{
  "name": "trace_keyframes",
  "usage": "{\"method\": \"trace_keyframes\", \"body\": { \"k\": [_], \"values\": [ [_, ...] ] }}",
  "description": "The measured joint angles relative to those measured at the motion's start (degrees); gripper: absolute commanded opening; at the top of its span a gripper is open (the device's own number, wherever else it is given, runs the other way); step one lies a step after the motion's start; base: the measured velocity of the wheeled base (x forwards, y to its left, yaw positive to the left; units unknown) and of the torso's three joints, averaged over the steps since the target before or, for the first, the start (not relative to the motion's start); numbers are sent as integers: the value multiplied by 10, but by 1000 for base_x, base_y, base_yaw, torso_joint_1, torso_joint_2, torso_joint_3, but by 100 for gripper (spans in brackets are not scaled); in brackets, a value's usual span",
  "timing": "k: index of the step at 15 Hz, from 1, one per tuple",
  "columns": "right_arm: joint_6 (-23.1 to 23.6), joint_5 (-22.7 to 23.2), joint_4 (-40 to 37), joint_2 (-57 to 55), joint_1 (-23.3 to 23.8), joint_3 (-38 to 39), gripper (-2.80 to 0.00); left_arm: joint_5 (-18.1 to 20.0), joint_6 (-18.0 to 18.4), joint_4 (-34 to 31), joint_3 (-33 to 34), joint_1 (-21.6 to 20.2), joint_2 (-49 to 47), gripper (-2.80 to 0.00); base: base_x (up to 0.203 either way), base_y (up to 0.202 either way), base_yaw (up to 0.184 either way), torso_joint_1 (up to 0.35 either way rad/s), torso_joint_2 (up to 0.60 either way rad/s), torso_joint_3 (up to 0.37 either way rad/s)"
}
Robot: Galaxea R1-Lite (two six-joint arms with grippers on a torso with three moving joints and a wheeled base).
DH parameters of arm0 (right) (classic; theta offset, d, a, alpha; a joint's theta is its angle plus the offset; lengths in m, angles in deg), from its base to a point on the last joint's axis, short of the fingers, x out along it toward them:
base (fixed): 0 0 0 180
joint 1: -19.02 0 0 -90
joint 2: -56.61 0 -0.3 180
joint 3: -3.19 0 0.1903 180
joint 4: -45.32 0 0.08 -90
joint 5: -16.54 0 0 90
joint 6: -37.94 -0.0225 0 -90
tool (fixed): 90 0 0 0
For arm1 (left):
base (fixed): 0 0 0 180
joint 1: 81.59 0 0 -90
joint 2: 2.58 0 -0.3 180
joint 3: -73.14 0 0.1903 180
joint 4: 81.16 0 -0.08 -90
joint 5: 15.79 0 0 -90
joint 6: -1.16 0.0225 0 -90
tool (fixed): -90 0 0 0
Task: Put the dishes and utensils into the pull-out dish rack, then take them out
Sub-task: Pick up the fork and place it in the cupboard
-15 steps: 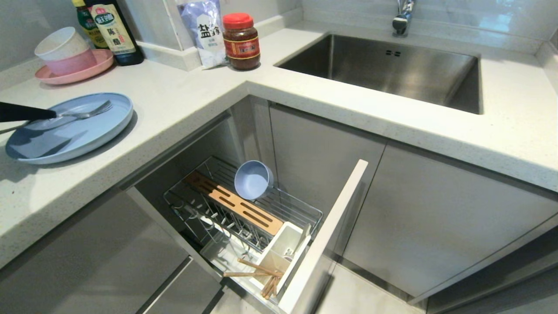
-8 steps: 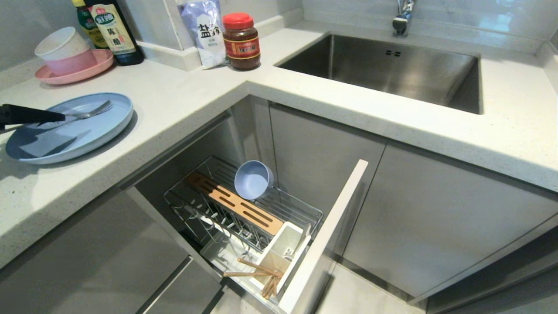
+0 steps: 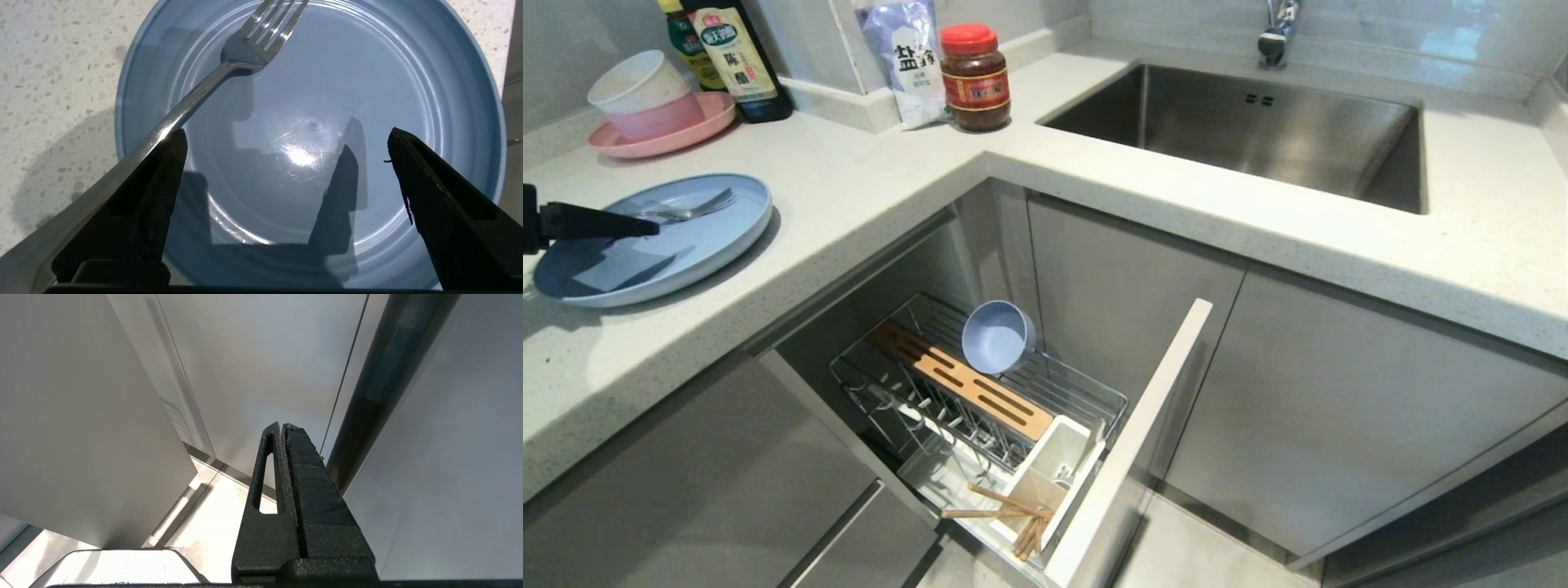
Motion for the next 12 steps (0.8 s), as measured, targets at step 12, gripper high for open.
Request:
{"method": "trace_keyframes", "body": {
  "k": [12],
  "values": [
    [0, 0, 0, 0, 0, 0, -280, -8, -3, -2, 1, 15, 2, 0, 0, 0, 0, 0, 0, 0]
  ]
}}
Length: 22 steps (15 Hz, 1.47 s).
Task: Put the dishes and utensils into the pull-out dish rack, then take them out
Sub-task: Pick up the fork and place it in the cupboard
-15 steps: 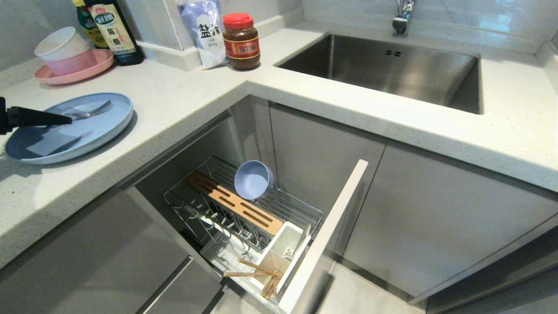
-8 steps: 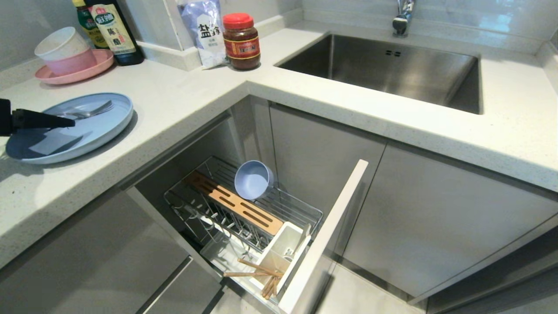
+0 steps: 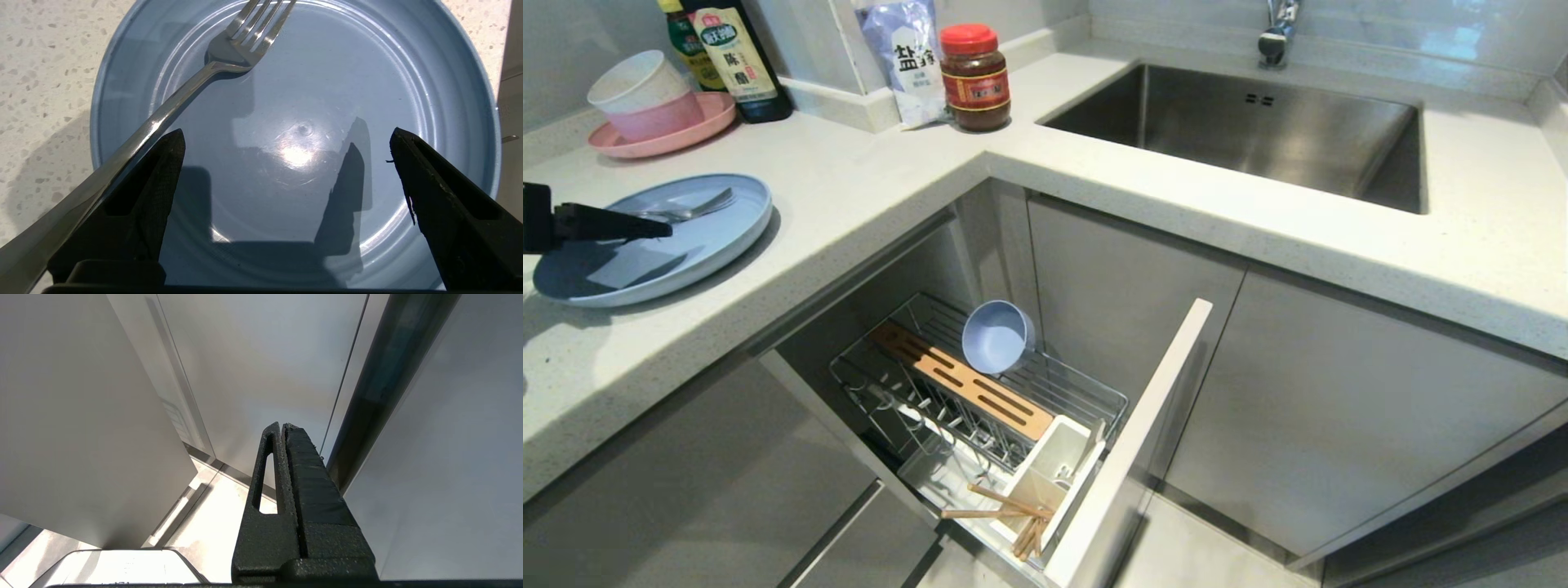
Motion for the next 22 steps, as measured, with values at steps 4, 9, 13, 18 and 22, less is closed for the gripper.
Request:
{"method": "trace_keyframes", "body": {
  "k": [4, 9, 13, 18, 22],
  "values": [
    [0, 0, 0, 0, 0, 0, -280, 7, -4, 0, 0, -2, 13, 0, 0, 0, 0, 0, 0, 0],
    [0, 0, 0, 0, 0, 0, -280, 27, -19, 8, -6, -8, 17, 0, 0, 0, 0, 0, 0, 0],
    [0, 0, 0, 0, 0, 0, -280, 27, -32, 50, -10, -10, 4, 0, 0, 0, 0, 0, 0, 0],
    [0, 0, 0, 0, 0, 0, -280, 26, -29, 63, -11, -12, -14, 0, 0, 0, 0, 0, 0, 0],
    [0, 0, 0, 0, 0, 0, -280, 26, -26, 61, -11, -10, -19, 0, 0, 0, 0, 0, 0, 0]
  ]
}}
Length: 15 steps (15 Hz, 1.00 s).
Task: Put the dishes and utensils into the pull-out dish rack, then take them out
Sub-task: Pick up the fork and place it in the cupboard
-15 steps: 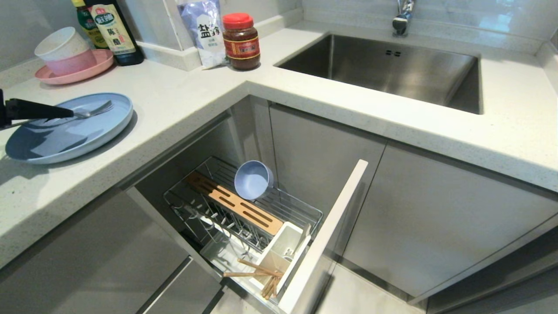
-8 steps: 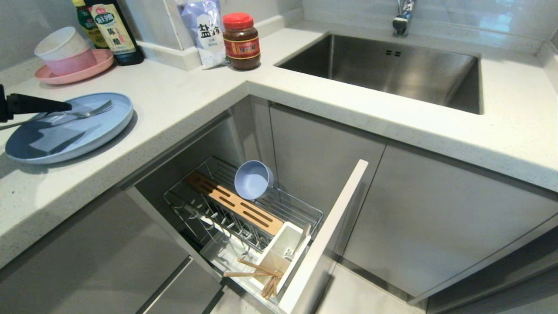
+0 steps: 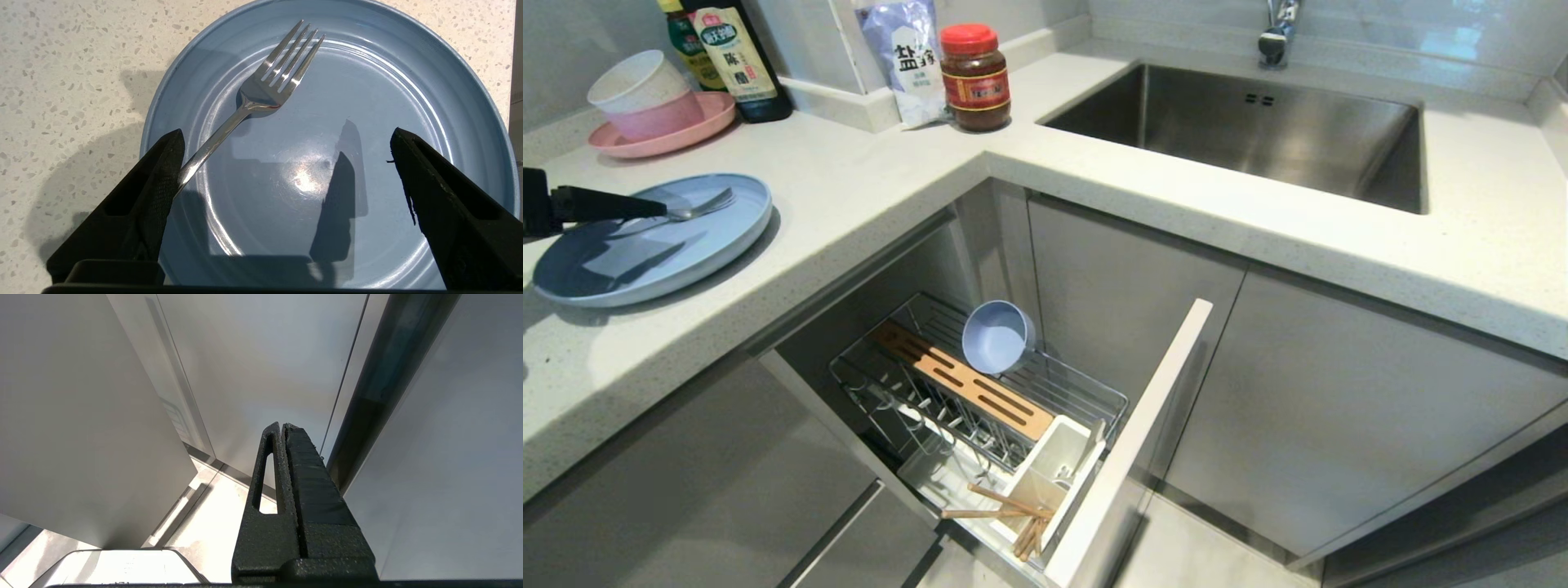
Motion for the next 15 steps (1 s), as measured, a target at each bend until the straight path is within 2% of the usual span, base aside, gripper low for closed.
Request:
{"method": "trace_keyframes", "body": {
  "k": [5, 10, 15],
  "values": [
    [0, 0, 0, 0, 0, 0, -280, -11, 2, -3, 1, 6, -1, 0, 0, 0, 0, 0, 0, 0],
    [0, 0, 0, 0, 0, 0, -280, -59, 3, -5, 3, 17, 2, 0, 0, 0, 0, 0, 0, 0],
    [0, 0, 0, 0, 0, 0, -280, -62, 3, -12, 5, 28, 3, 0, 0, 0, 0, 0, 0, 0]
  ]
}}
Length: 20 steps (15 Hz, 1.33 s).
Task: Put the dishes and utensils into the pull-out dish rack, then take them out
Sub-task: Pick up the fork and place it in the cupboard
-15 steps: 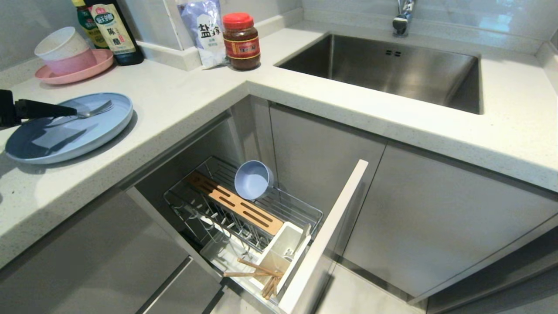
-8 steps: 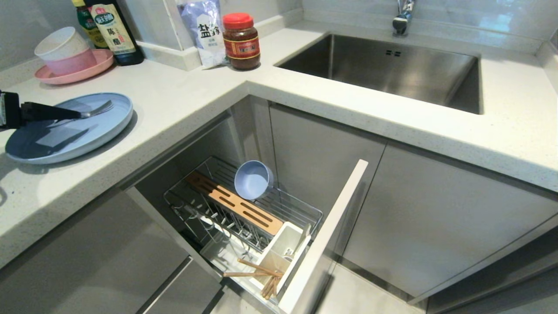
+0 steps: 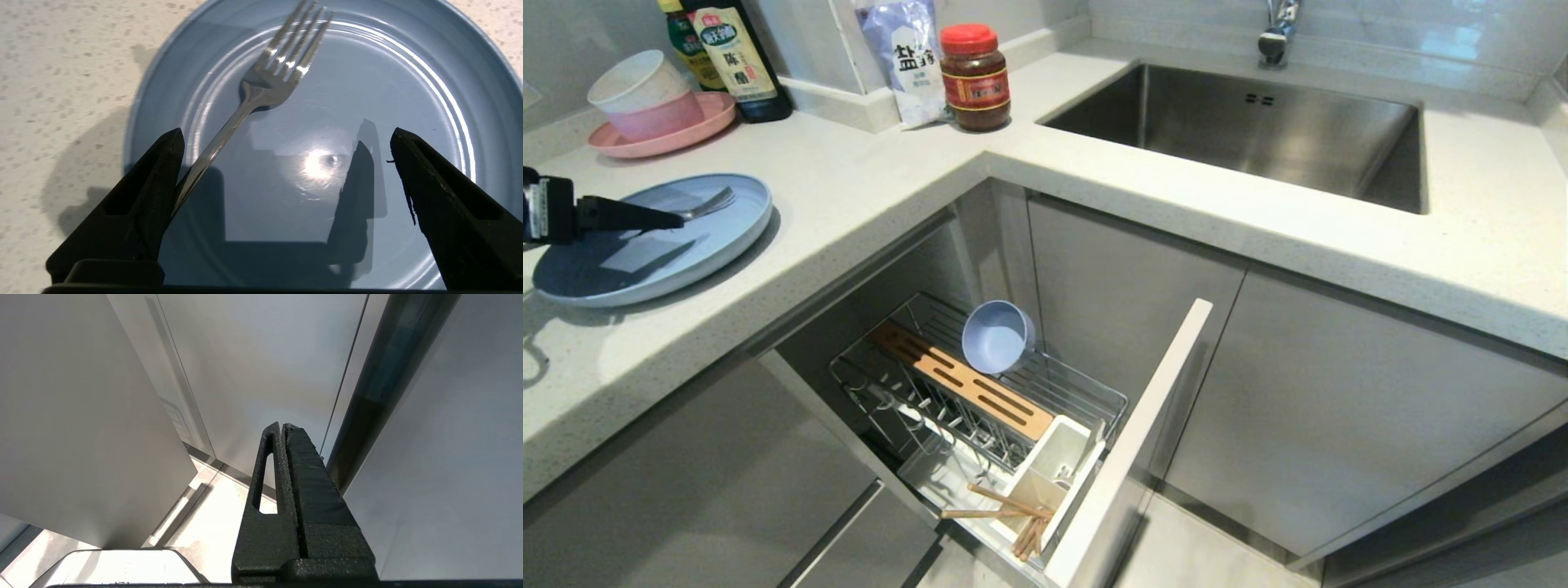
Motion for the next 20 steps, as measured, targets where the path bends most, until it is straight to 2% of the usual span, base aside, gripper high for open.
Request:
{"method": "trace_keyframes", "body": {
  "k": [4, 8, 20],
  "values": [
    [0, 0, 0, 0, 0, 0, -280, -1, 0, -1, 0, 5, 0, 0, 0, 0, 0, 0, 0, 0],
    [0, 0, 0, 0, 0, 0, -280, -20, 0, -1, 1, 9, 0, 0, 0, 0, 0, 0, 0, 0],
    [0, 0, 0, 0, 0, 0, -280, -25, 0, -1, 1, 11, -2, 0, 0, 0, 0, 0, 0, 0]
  ]
}}
